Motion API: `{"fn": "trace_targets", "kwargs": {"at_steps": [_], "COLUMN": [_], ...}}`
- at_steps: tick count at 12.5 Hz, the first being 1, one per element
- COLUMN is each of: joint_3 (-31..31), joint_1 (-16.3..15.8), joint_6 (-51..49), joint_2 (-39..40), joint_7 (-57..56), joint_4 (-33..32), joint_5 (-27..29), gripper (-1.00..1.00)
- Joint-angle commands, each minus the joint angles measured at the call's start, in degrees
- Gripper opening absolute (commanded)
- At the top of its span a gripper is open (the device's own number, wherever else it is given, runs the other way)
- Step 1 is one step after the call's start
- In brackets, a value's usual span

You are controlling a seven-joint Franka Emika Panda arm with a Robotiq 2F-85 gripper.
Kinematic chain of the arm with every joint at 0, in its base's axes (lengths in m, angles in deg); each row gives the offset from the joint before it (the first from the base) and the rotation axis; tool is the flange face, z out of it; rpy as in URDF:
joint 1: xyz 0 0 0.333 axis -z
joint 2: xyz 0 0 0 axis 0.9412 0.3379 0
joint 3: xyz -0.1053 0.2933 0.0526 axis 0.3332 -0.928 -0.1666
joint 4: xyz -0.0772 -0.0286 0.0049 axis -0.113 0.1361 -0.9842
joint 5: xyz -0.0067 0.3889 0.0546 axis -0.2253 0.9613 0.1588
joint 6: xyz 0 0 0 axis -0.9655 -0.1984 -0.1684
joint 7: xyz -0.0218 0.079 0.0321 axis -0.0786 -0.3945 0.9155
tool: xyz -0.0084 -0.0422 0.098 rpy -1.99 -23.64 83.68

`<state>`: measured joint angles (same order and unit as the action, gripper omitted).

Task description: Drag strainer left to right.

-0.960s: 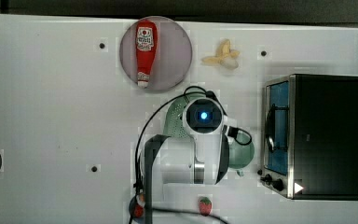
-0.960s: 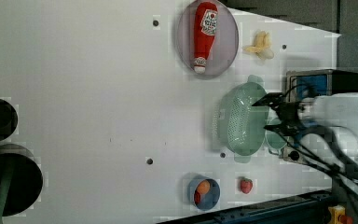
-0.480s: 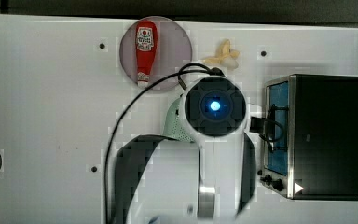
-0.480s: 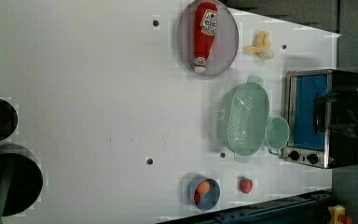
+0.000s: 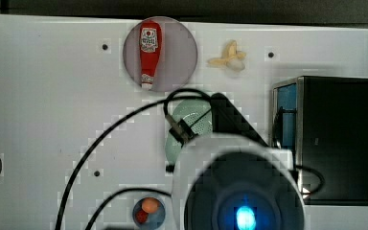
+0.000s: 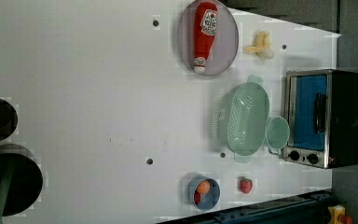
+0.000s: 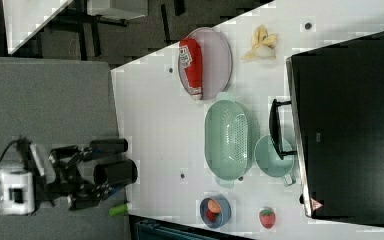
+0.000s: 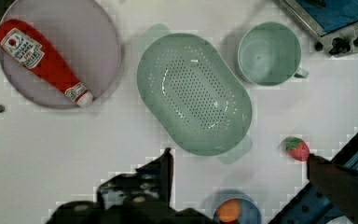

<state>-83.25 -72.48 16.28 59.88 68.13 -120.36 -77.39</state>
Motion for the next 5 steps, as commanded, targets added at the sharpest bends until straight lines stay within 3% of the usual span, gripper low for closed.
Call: {"fn": "trace_targets", "kwargs": {"at_steps": [1,5], "joint_3": [0.36,0.25], "joint_1": [1.07,1.07], "joint_6": [-1.36,-1.38], "joint_2": [1.89,2.05], "joint_7": [-3.47,-3.47], "joint_4": [-0.07,-0.09], "joint_5": [0.36,0.36], "gripper": [1.0,1.0]}}
